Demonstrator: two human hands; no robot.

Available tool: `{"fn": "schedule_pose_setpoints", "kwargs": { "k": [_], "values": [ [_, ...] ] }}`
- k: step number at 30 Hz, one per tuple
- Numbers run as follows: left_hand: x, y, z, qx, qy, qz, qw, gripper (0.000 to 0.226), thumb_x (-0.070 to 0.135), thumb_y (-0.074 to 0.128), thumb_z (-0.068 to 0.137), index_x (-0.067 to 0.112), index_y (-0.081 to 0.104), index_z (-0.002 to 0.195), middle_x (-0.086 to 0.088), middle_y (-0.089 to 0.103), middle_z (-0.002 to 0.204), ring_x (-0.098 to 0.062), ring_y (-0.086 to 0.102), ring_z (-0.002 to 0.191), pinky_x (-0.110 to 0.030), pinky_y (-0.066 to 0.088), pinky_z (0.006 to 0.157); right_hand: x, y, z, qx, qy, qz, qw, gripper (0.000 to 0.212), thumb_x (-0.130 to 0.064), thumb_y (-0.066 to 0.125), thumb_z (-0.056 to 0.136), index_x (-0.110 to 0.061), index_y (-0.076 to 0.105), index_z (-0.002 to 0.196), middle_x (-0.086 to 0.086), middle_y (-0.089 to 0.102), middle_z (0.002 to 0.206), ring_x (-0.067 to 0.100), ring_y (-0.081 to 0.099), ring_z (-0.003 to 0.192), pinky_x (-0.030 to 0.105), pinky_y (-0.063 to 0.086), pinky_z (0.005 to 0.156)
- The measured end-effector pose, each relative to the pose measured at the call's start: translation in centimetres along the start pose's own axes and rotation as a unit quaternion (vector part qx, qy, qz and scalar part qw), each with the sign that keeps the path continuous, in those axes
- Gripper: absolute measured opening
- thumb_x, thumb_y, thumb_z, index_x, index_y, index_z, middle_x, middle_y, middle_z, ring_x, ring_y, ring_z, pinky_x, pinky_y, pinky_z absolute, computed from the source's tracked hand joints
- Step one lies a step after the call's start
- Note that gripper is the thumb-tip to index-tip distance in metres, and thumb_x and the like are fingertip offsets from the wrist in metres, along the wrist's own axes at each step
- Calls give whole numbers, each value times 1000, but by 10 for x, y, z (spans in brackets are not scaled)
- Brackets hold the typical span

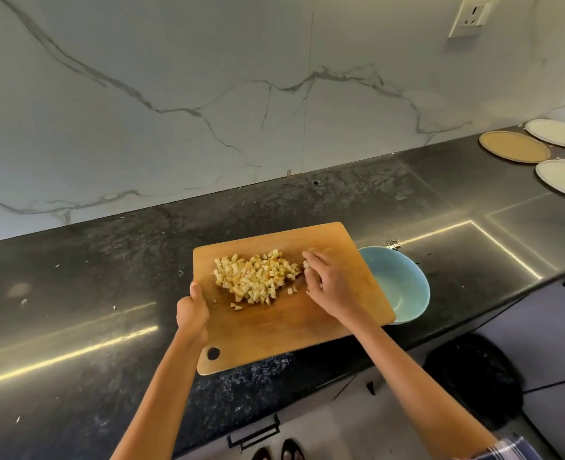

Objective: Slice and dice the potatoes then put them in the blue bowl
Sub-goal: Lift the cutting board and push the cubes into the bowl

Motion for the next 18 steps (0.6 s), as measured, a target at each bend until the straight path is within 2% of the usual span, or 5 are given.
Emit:
{"fn": "schedule_pose_setpoints", "kwargs": {
  "k": [2,4,8,15,18],
  "values": [
    [-4,4,-1,-1,0,0,1000,53,40,29,100,-7,45,120,-5,46,81,-20,44,79,-33,32,78,1,2,-4,-27,-38,-63,997,57,-44,38,92,-3,55,127,11,53,129,23,45,124,31,37,102],
    [-6,4,-3,-2,-1,8,1000,56,40,29,100,-7,42,126,-13,48,100,-26,43,93,-34,33,81,2,3,-9,-18,-84,-117,989,51,-45,43,91,-5,63,114,9,59,115,23,53,111,31,48,90],
    [-12,4,-1,-4,-5,28,1000,58,42,29,100,-5,37,134,-21,46,130,-36,45,117,-44,35,98,20,-15,-17,39,-78,-139,986,12,-18,61,86,-7,67,84,4,61,88,19,58,84,25,52,63],
    [-15,-6,-5,6,-9,25,1000,57,41,28,100,-5,38,133,-20,47,128,-32,46,111,-42,35,97,86,-58,-19,117,121,-128,977,13,-4,53,92,3,64,87,16,61,82,31,57,79,42,50,63],
    [-12,-7,-11,5,-5,19,1000,56,40,28,100,-6,40,129,-18,48,113,-26,44,97,-40,36,89,68,-60,-12,148,111,-90,979,19,-6,49,94,3,64,88,15,63,81,29,58,76,33,45,61]
  ]
}}
Point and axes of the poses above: each hand's wrist, its own z-axis towards the middle knuckle, its own y-axis out of the palm, x = y × z, the point moved 2 cm from there along z, towards the middle knuckle
